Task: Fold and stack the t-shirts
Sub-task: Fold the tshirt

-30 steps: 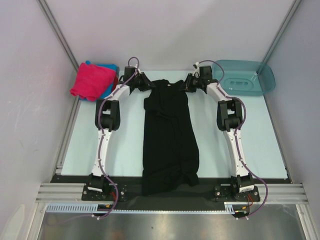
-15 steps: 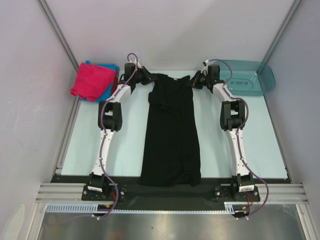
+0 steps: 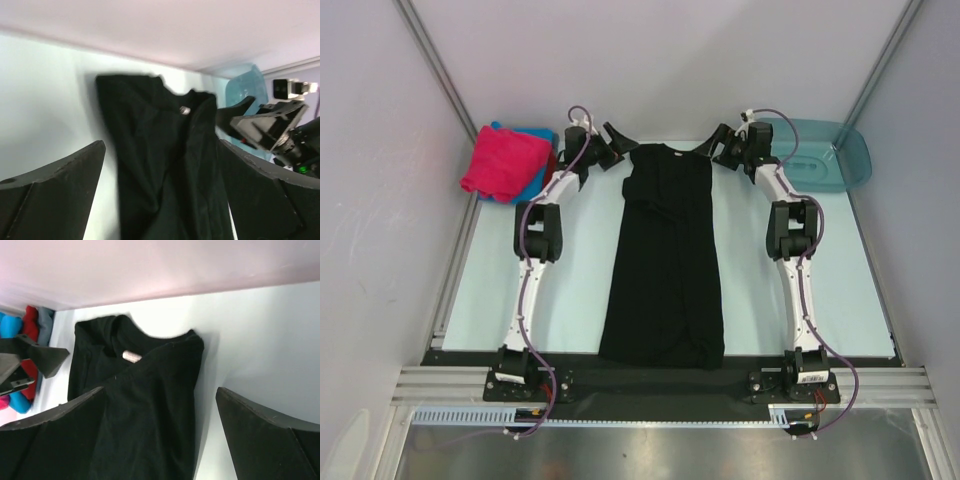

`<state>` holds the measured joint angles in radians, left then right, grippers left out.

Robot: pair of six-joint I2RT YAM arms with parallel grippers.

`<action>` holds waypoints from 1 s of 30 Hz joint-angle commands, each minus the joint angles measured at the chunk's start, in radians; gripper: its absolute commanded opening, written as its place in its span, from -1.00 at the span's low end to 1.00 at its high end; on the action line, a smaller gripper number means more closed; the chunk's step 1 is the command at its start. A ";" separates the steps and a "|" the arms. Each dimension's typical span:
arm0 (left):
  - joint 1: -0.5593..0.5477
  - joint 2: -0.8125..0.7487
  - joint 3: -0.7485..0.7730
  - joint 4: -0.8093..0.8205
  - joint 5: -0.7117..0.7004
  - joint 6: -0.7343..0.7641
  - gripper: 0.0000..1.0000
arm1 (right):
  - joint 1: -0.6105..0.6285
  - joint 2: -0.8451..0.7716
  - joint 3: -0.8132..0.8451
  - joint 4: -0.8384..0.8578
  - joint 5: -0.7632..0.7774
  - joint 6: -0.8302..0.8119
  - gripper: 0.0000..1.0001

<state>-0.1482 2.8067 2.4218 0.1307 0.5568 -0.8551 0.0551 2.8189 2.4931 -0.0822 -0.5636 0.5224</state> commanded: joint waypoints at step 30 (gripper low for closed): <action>-0.157 -1.044 -1.271 -0.022 -0.110 0.332 1.00 | 0.193 -0.732 -0.845 -0.147 0.492 -0.423 0.99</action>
<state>-0.2703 1.8942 1.2278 0.0784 0.4118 -0.5411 0.2283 2.2055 1.7485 -0.2283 -0.1692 0.1276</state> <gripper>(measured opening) 0.996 0.994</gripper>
